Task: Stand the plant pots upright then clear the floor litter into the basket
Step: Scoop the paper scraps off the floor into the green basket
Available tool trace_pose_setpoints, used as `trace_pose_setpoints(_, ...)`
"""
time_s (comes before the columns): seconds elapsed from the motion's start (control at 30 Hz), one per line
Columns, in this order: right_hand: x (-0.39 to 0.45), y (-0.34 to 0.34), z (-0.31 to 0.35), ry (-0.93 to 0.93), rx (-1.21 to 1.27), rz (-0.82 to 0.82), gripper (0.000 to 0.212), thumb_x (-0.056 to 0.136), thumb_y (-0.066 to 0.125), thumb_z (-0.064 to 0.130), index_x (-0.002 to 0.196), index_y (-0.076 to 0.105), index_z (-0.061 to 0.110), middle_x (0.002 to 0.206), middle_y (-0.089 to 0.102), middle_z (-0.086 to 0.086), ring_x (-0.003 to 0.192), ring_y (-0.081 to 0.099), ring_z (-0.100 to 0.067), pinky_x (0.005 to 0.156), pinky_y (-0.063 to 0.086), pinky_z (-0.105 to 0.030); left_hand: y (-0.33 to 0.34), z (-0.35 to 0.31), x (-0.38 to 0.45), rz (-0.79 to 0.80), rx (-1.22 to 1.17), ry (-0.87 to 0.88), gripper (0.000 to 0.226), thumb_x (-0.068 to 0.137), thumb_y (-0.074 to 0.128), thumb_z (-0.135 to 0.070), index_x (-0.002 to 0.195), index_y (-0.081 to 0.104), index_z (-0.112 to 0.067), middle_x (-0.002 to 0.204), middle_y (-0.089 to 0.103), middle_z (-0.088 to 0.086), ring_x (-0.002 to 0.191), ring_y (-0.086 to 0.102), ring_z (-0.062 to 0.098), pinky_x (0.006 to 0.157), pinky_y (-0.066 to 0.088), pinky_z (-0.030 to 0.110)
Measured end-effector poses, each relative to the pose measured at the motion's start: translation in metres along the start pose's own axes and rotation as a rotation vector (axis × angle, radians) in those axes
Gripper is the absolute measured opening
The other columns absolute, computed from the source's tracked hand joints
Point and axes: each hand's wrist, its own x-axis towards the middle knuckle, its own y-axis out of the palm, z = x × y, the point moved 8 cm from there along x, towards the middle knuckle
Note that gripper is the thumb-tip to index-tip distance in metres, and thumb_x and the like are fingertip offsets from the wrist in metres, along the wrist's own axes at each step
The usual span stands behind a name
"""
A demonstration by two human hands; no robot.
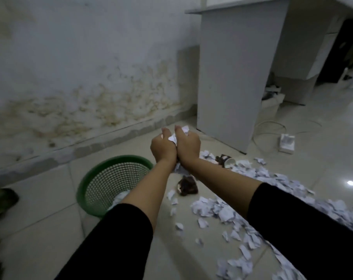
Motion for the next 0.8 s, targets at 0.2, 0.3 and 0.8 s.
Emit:
trace_pose_setpoints(0.2, -0.032, 0.099, -0.007, 0.053, -0.002, 0.105, 0.042, 0.096, 0.054, 0.038, 0.06, 0.058, 0.017, 0.067, 0.064, -0.004, 0.061, 0.057, -0.015, 0.05, 0.035, -0.024, -0.081, 0.031, 0.059, -0.105, 0.066, -0.068, 0.047, 0.098, 0.044, -0.036, 0.101, 0.067, 0.004, 0.106, 0.067, 0.019, 0.095, 0.061, 0.031, 0.071, 0.037, 0.028)
trace_pose_setpoints(0.3, -0.047, 0.135, -0.022, 0.06, -0.014, 0.184, 0.045, 0.098, 0.052, 0.038, 0.057, 0.055, 0.019, 0.067, 0.065, -0.006, 0.062, 0.058, -0.018, 0.053, 0.035, -0.026, -0.113, 0.054, 0.07, -0.168, 0.072, -0.117, 0.042, 0.098, 0.045, -0.03, 0.104, 0.066, 0.005, 0.108, 0.066, 0.019, 0.099, 0.06, 0.032, 0.072, 0.036, 0.028)
trace_pose_setpoints(0.8, -0.059, 0.195, -0.07, 0.055, -0.102, 0.353, 0.044, 0.099, 0.04, 0.036, 0.058, 0.044, 0.022, 0.062, 0.052, 0.001, 0.059, 0.046, -0.016, 0.056, 0.032, -0.031, -0.157, 0.126, 0.101, -0.067, 0.031, -0.285, 0.026, 0.099, 0.036, -0.01, 0.106, 0.059, -0.001, 0.096, 0.054, 0.011, 0.09, 0.048, 0.023, 0.061, 0.031, 0.026)
